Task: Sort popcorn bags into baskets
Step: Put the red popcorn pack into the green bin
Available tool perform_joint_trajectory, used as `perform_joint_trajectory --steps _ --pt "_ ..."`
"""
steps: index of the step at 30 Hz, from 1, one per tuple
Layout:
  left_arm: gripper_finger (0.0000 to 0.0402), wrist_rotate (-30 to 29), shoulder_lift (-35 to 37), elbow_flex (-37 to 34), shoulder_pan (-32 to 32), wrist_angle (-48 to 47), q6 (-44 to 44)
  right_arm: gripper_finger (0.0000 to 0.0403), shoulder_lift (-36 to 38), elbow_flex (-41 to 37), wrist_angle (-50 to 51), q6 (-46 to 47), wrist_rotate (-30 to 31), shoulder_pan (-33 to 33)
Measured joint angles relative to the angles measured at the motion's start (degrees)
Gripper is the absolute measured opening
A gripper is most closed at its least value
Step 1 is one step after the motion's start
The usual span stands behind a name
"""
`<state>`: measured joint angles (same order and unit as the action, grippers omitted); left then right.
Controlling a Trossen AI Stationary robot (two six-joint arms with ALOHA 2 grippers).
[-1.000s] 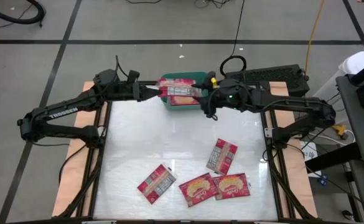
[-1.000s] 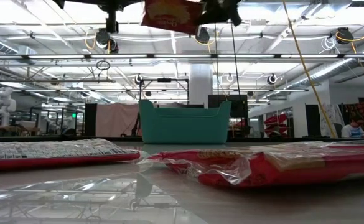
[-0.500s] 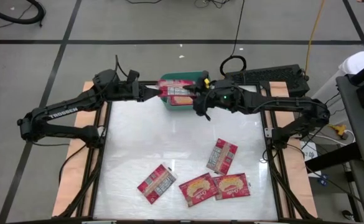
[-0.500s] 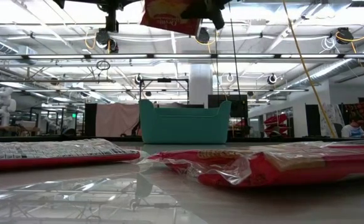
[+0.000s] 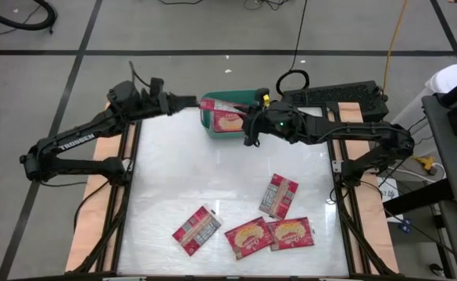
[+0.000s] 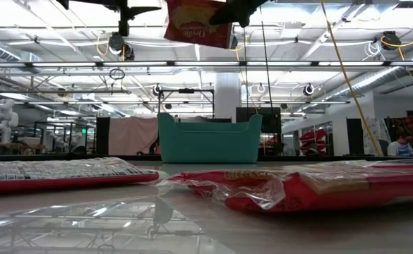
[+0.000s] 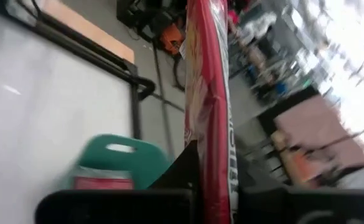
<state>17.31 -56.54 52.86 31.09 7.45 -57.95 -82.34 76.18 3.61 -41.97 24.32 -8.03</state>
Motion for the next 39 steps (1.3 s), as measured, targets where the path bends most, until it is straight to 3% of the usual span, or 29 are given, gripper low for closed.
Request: perform_joint_trajectory --steps 5,8,19,25,30,39 --pt "0.0228 -1.34 1.41 0.00 4.57 -0.24 5.50 0.0007 0.68 0.00 2.58 17.18 -0.74 -0.57" --pt "0.0241 -1.36 1.45 0.00 6.41 -2.14 6.36 0.0010 1.40 -0.02 2.38 26.23 -4.54 -1.53" --pt "0.0250 -0.38 1.39 0.00 6.87 -10.52 11.99 0.0010 3.84 0.00 -2.25 52.29 -11.15 -6.84" --pt "0.0250 -1.30 1.39 0.00 4.90 -6.00 13.30 0.0010 3.97 -0.02 -15.62 61.98 -14.03 -10.56" --pt "0.0250 -7.63 0.80 0.00 1.77 2.71 17.06 0.0010 3.56 -0.93 -28.44 66.48 -14.08 -12.48" --pt "0.0250 -13.66 -5.85 0.02 -3.60 24.03 21.04 0.0011 3.42 -13.38 -56.97 75.73 -14.10 -13.01"
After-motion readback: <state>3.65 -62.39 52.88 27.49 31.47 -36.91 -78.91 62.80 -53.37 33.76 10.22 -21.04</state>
